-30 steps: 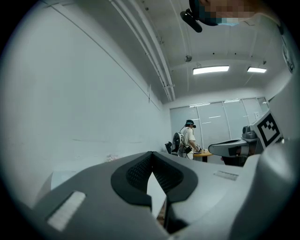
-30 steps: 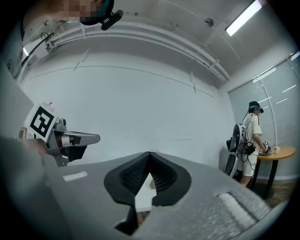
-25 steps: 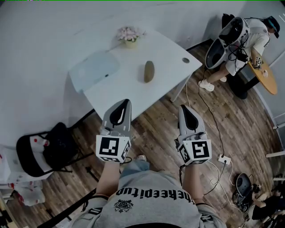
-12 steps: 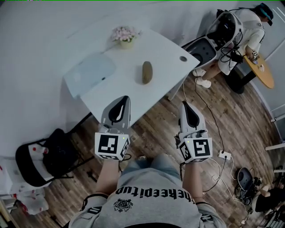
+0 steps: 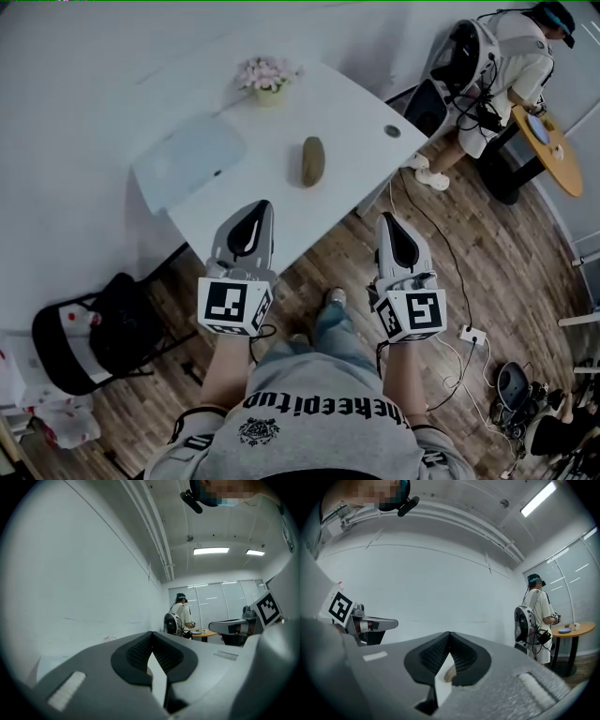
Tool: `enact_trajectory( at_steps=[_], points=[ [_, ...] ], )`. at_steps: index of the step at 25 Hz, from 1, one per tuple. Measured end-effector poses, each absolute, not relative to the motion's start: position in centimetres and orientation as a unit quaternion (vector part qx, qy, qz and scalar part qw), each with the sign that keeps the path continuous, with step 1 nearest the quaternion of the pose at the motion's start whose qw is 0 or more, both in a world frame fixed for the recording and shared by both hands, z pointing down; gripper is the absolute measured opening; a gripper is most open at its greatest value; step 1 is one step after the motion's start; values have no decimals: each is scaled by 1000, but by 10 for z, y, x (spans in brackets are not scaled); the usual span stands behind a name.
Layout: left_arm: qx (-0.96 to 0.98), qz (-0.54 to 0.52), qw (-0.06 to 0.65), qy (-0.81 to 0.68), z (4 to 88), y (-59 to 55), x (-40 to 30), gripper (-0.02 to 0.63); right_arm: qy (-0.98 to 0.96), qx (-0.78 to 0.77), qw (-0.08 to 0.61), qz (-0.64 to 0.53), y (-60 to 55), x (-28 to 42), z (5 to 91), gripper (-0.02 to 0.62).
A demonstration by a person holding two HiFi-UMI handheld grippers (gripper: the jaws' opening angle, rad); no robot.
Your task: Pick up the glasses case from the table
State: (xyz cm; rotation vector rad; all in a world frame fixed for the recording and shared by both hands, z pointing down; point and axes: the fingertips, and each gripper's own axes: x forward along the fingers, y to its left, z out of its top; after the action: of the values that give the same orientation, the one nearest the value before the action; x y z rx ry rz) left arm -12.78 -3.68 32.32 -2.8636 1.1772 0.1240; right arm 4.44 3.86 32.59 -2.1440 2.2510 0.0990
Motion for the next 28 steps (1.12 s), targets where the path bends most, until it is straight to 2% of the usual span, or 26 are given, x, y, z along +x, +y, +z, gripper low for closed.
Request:
enact_trajectory(
  at_steps=[28],
  points=[
    [-892,29,25,451,317,-134,-15,23,791,-611,16,29,-94,149,319,3]
  ],
)
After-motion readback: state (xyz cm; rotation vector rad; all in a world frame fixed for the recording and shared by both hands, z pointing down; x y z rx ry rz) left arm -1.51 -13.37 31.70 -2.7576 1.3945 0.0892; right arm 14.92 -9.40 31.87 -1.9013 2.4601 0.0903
